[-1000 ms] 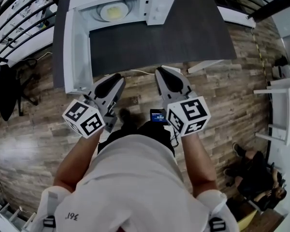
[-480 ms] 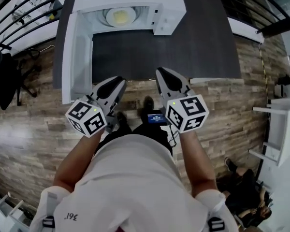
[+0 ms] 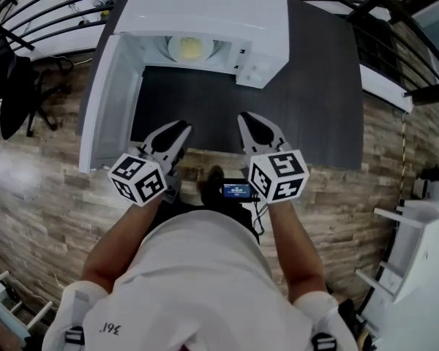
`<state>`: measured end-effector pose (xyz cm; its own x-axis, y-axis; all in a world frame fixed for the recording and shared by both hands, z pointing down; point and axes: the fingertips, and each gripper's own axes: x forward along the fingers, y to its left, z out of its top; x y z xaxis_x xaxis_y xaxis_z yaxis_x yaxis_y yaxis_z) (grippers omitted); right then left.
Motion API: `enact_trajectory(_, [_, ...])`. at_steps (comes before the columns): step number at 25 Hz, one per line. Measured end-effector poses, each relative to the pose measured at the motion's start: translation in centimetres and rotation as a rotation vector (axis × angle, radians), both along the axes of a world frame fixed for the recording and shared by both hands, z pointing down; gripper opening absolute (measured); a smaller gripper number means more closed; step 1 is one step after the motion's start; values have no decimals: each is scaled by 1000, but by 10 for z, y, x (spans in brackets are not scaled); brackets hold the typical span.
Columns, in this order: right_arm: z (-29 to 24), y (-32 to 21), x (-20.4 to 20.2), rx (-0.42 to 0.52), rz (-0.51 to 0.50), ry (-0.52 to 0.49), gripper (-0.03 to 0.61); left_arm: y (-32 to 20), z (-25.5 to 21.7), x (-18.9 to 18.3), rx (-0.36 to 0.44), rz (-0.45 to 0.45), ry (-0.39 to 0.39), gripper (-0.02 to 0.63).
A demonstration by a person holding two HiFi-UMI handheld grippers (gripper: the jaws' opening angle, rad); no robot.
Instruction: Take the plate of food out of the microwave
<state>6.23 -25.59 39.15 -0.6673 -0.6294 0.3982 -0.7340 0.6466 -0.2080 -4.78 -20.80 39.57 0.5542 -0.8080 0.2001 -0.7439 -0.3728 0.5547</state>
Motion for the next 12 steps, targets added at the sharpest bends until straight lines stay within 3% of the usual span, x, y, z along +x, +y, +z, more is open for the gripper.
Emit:
enact_trajectory(6, [25,-21,-8,-61,-44,-21,15,-19,18,-3,-29,-55,-13,63])
enact_trajectory(12, [44,-40,-37,-119,-30,-28,15,-44,36,-29,-78,-71,7,63])
